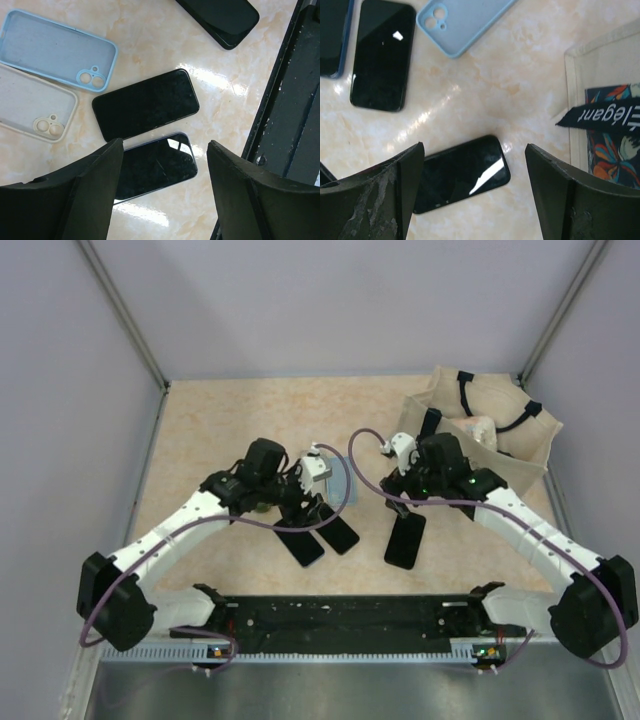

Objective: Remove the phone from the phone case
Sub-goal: Place the phone at the center of the board, then pick up the phone at the center of the board.

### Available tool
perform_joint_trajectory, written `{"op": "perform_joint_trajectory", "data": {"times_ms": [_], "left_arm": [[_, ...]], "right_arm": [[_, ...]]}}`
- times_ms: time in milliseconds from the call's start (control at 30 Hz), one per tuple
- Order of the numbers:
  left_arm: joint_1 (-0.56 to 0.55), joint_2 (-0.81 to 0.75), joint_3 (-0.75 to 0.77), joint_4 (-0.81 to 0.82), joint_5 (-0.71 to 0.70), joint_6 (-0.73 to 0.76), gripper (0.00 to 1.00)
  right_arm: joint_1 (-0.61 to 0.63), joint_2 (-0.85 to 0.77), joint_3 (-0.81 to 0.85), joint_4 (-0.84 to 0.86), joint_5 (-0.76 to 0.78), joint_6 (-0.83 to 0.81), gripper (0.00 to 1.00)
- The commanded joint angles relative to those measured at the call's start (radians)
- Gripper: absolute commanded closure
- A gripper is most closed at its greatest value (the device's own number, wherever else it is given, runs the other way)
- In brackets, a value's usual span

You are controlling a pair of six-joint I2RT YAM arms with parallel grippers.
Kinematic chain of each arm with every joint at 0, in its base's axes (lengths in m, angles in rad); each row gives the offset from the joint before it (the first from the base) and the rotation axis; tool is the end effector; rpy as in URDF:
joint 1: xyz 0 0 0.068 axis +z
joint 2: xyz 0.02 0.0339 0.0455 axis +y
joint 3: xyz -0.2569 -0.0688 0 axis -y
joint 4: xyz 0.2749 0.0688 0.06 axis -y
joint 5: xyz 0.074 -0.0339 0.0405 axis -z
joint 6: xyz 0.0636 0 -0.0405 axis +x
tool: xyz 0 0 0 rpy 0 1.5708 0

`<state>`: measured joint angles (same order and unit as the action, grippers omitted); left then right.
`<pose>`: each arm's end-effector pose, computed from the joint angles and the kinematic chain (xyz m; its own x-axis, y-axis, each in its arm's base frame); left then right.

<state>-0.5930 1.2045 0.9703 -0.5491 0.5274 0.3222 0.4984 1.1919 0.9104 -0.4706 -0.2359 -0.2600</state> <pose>0.2315 -0.1946 0.2569 -0.3085 0.5378 -0.7846 0.9239 0.3658 -0.1125 0.2607 0.1588 0.2406 -0.4219 -0.5142 -0.7468 -0.7483 0.6625 -0.0334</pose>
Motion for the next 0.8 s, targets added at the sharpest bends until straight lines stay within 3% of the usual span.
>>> {"op": "perform_joint_trajectory", "data": {"times_ms": [0,300,467,767], "left_arm": [[-0.016,0.021,0.022,0.094,-0.023,-0.061,0.27],[-0.014,-0.045,-0.022,0.077,-0.067,0.000,0.25],[-0.014,-0.077,-0.024,0.040,-0.084,0.034,0.25],[-0.013,-0.108,-0.024,0.009,-0.122,0.052,0.24]], "right_arm": [[-0.018,-0.072,-0.036,-0.180,0.038,-0.143,0.19],[-0.066,-0.129,-0.143,-0.259,0.058,-0.295,0.20],[-0.080,-0.085,-0.205,-0.266,0.057,-0.370,0.22],[-0.218,0.017,-0.242,-0.185,0.050,-0.479,0.26]]}}
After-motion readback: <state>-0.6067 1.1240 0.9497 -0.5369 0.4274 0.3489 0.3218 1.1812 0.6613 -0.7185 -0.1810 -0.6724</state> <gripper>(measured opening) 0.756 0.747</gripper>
